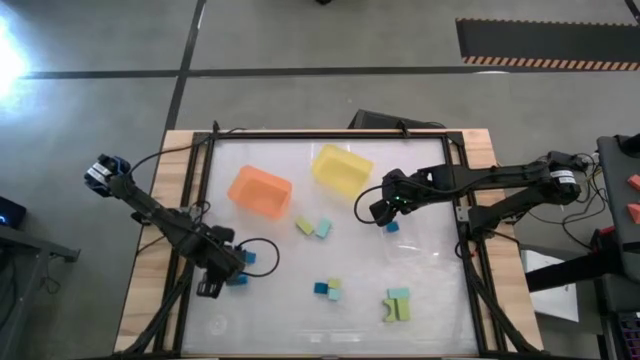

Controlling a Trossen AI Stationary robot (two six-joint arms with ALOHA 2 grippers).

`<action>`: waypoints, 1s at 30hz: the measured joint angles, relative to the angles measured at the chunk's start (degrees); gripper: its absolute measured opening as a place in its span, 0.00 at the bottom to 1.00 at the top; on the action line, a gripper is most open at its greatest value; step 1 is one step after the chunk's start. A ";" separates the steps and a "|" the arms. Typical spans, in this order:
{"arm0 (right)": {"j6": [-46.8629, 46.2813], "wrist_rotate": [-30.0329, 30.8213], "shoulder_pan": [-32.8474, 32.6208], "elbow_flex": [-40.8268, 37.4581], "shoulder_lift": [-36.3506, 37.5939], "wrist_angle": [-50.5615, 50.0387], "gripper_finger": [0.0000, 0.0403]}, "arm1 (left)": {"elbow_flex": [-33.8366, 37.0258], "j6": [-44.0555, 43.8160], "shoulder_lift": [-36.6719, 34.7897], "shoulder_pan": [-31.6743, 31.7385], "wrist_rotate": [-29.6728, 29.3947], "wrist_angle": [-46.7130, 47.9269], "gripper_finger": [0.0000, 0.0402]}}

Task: Sort & place blocks by color
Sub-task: Put the light blue block into the orange bin

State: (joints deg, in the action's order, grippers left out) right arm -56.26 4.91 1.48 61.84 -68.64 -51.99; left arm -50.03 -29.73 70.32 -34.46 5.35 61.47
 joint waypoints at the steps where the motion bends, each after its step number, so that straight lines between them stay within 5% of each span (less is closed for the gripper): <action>1: -0.17 -0.01 0.00 0.00 0.00 0.00 0.56 | 0.56 0.39 -0.01 -0.02 -0.41 -0.72 0.50; 7: -0.85 -0.21 -0.11 0.00 0.00 0.00 0.56 | 4.36 3.19 0.15 -0.02 -1.47 -1.39 0.65; 30: -2.29 -0.17 -0.11 0.00 -0.02 0.00 0.56 | 11.28 3.04 -0.07 -0.01 -3.94 -10.05 0.66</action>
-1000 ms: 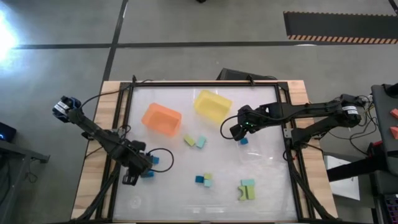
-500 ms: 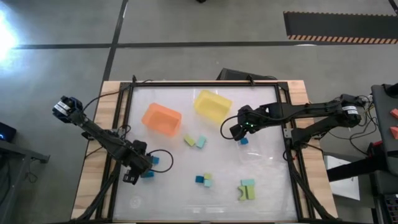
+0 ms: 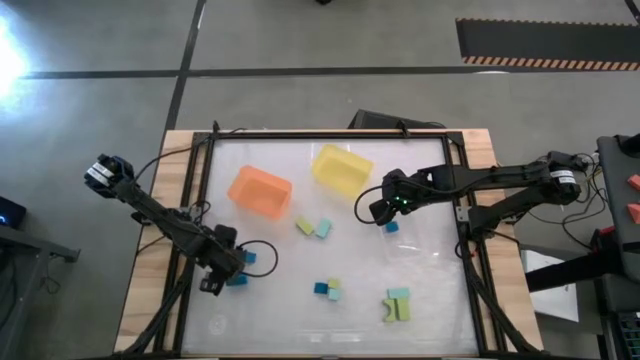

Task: Sort & place blocks by color
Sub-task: Put the light blue block into the orange bin

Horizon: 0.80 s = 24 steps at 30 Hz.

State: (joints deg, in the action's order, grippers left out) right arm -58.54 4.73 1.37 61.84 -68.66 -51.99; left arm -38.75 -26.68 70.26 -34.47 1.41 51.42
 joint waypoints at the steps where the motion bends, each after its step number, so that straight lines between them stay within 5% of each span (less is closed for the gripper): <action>1: 0.00 0.00 0.00 0.00 0.00 0.00 0.56 | 0.42 -0.08 0.00 -0.01 -0.02 -0.67 0.66; 8: -0.11 -0.01 0.00 0.00 0.00 0.02 0.56 | 2.95 -2.60 0.00 -0.01 -0.02 -2.65 0.62; 24: 0.02 -0.03 0.01 0.00 0.00 0.06 0.56 | 4.47 -2.99 -0.05 -0.01 -0.02 -3.58 0.30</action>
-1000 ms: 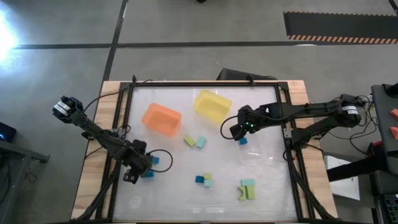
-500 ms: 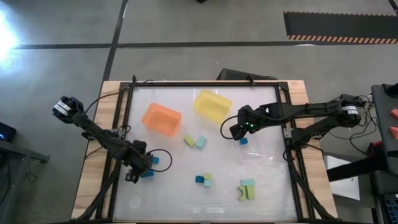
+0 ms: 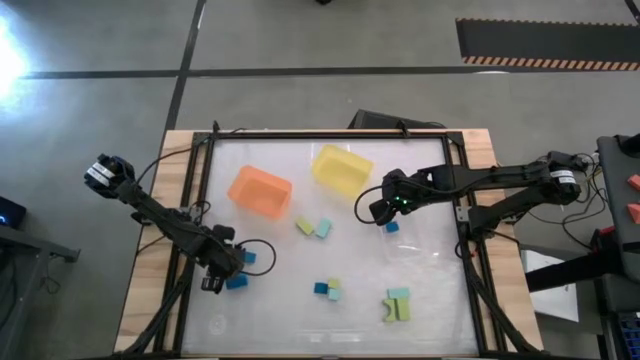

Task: Sort & place blocks by color
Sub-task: Put the light blue block into the orange bin

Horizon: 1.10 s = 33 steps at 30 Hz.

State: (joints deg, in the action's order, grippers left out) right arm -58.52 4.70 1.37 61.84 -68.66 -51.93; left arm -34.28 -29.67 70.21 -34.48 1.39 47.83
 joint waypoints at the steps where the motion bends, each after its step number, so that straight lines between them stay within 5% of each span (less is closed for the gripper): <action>1: 0.00 0.01 0.00 0.00 0.00 0.01 0.56 | 0.00 0.00 -0.02 0.00 0.00 0.00 0.29; 12: 0.07 -0.02 -0.01 0.00 0.00 -0.02 0.56 | -2.89 0.02 -0.98 0.02 0.00 5.62 0.32; 22: -0.09 -0.15 0.02 -0.02 0.00 -0.02 0.56 | -20.70 -0.04 -3.75 1.66 -0.02 19.87 0.32; 33: -0.41 -0.12 0.02 -0.02 0.00 0.01 0.56 | -31.56 -0.07 -2.86 24.44 -0.31 24.15 0.33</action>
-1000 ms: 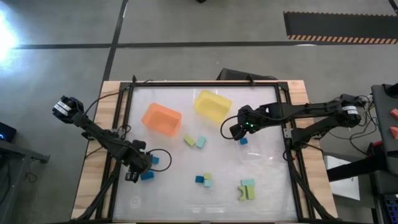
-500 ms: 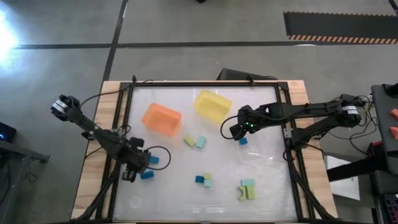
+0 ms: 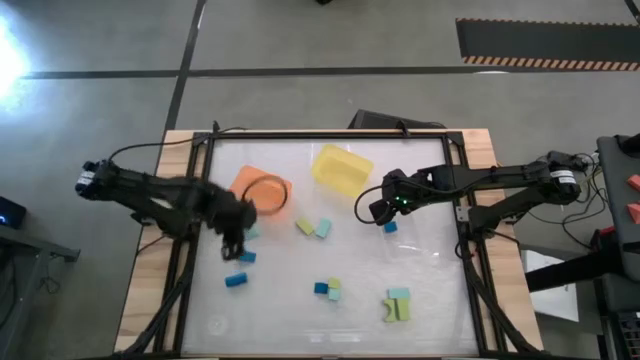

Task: Sort & place blocks by color
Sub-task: Put the light blue block into the orange bin

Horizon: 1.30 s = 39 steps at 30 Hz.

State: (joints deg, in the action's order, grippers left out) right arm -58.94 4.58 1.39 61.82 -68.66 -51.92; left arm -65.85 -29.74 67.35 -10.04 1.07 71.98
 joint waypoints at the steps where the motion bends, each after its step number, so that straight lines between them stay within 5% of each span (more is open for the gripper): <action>1: 0.05 0.00 0.00 0.00 0.00 -0.01 0.56 | -0.49 2.21 0.00 2.51 -0.11 -0.15 0.33; 9: 1.09 0.02 0.00 0.00 0.00 -0.02 0.56 | -3.27 31.54 2.75 21.73 -1.08 -0.67 0.33; 17: 0.34 0.04 0.00 0.00 0.00 -0.02 0.56 | 0.29 62.78 10.53 32.04 -0.89 -2.86 0.33; 29: -0.91 0.09 0.00 0.00 0.00 0.00 0.56 | 4.20 82.54 17.42 40.21 1.42 -13.02 0.33; 39: -2.14 0.09 0.00 0.00 0.00 0.01 0.56 | 7.95 87.15 20.44 41.28 1.80 -17.90 0.33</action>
State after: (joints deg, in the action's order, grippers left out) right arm -61.08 4.67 1.39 61.82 -68.66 -51.91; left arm -57.90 57.41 87.79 31.24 2.88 54.08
